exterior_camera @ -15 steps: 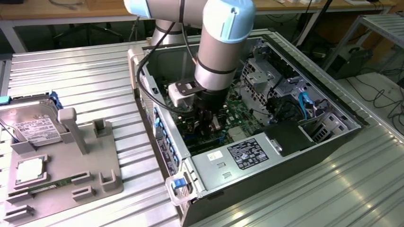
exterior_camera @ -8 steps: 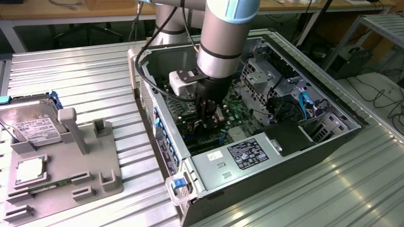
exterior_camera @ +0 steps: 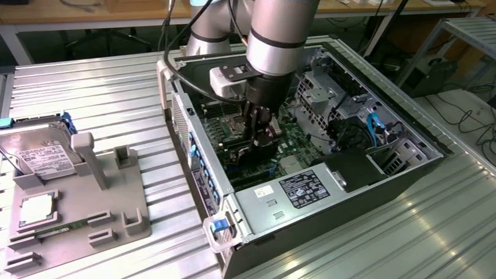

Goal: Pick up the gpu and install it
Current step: 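Insert the gpu into the slot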

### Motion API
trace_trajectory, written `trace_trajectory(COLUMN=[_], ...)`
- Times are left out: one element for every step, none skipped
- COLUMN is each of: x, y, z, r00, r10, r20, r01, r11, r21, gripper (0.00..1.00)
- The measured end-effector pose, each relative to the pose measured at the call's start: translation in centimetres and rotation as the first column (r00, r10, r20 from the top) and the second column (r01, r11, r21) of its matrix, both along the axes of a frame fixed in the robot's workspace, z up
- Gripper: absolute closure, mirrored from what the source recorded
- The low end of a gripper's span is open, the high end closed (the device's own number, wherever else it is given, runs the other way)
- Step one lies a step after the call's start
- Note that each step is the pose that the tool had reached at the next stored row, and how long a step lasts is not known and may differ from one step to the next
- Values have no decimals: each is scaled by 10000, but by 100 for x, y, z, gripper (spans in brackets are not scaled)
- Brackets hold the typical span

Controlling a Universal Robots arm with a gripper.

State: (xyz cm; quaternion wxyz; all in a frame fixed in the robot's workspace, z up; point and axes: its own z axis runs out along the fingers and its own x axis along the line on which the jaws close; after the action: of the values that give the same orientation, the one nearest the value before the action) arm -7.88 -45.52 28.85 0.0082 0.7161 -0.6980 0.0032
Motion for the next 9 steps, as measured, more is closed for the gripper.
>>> trace_trajectory(x=[0,0,0,0,0,0,0,0,0], y=[0,0,0,0,0,0,0,0,0], z=[0,0,1,1,1,0,0,0,1], r00=[10000,10000,10000,10000,10000,10000,10000,10000,10000], r10=[0,0,0,0,0,0,0,0,0], r20=[-1,0,-1,-1,-1,-1,-1,-1,-1], r01=[0,0,0,0,0,0,0,0,0], r11=[10000,10000,10000,10000,10000,10000,10000,10000,10000], r21=[-3,0,-2,-3,-2,-2,-2,-2,-2], gripper=[65,65,66,73,85,85,89,89,89])
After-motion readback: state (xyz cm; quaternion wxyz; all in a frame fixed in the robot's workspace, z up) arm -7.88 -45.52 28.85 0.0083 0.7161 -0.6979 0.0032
